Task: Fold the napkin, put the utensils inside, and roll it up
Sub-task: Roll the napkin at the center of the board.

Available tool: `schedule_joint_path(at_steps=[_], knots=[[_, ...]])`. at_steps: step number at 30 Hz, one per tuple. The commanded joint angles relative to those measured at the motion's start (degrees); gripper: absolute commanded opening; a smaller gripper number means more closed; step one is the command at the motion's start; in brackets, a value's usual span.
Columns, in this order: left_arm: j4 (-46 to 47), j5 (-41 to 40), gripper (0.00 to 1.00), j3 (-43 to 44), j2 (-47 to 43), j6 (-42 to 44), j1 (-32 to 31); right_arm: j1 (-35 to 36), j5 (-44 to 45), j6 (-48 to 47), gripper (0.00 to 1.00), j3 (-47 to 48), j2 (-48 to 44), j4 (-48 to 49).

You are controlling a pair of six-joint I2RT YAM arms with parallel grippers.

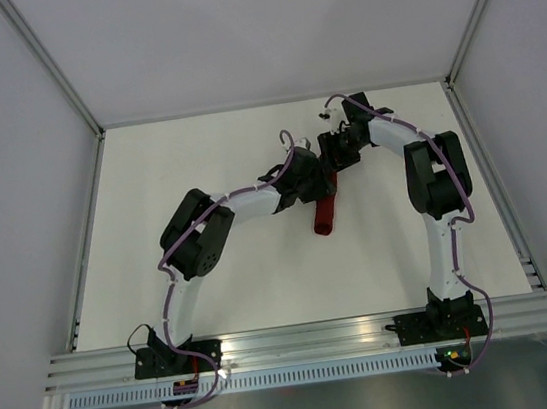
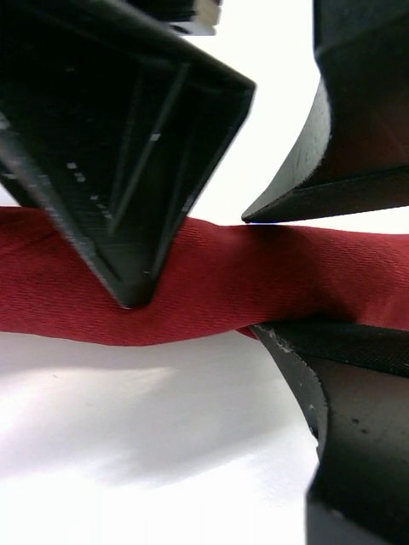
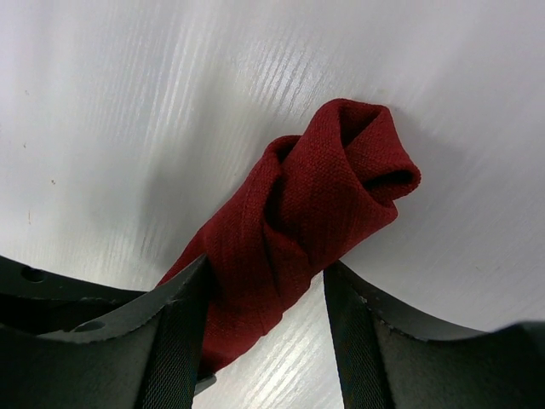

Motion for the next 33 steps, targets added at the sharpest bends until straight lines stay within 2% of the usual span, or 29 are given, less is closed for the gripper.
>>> schedule_joint_path(at_steps=[1,16,24,33], knots=[[-0.5,0.6,0.52,-1.9,-4.2,3.8,0.3,0.1,4.1,0.3,0.60,1.8,1.8,0.4],[1.8,2.5,0.53,-9.9,-13.8,10.7,0.0,0.1,2.3,-1.8,0.62,1.8,2.1,0.6],[3.5,3.4,0.53,-14.3,-18.1,11.7,-0.1,0.1,-1.1,-2.5,0.70,1.8,0.3,0.6],[3.5,3.9,0.52,-15.2,-20.6,12.8,-0.1,0.1,-3.6,-1.9,0.73,2.4,-2.9,0.5]])
